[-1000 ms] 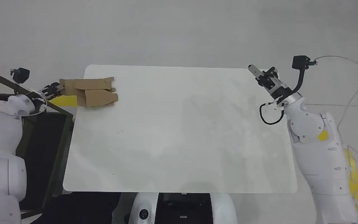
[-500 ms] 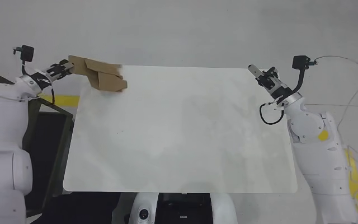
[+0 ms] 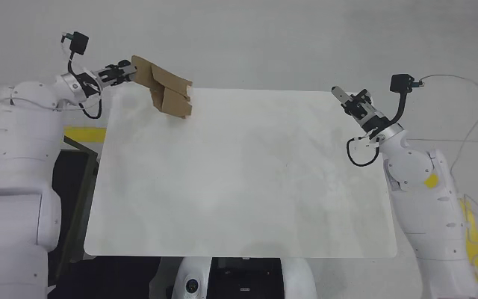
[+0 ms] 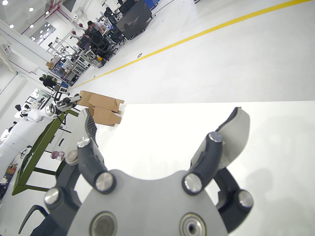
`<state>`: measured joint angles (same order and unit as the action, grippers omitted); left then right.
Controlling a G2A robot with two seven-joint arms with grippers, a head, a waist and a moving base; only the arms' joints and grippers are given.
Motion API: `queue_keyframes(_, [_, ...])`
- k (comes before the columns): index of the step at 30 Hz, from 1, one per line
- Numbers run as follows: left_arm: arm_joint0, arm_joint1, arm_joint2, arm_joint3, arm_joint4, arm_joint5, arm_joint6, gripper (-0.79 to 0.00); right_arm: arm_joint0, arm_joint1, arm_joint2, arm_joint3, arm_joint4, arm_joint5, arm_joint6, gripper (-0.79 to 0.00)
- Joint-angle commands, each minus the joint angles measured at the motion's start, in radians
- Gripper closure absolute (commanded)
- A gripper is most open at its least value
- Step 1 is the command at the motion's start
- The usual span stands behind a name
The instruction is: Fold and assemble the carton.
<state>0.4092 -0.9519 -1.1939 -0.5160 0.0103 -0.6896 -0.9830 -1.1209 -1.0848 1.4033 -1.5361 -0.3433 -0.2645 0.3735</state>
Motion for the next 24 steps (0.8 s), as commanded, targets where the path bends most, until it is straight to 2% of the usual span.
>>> queue_keyframes(1, [-0.004,-0.014,0.023,-0.028,-0.018,0.003,-0.018,0.000,0.000,0.000,0.000,0.000,0.000,0.000,0.000,-0.785])
queue_keyframes(10, [0.003,-0.063,0.116,-0.164,-0.089,0.013,-0.076,0.000,0.000,0.000,0.000,0.000,0.000,0.000,0.000,-0.785])
queue_keyframes(24, [0.049,-0.110,0.238,-0.398,-0.156,0.038,-0.141,0.000,0.000,0.000,0.000,0.000,0.000,0.000,0.000,-0.785])
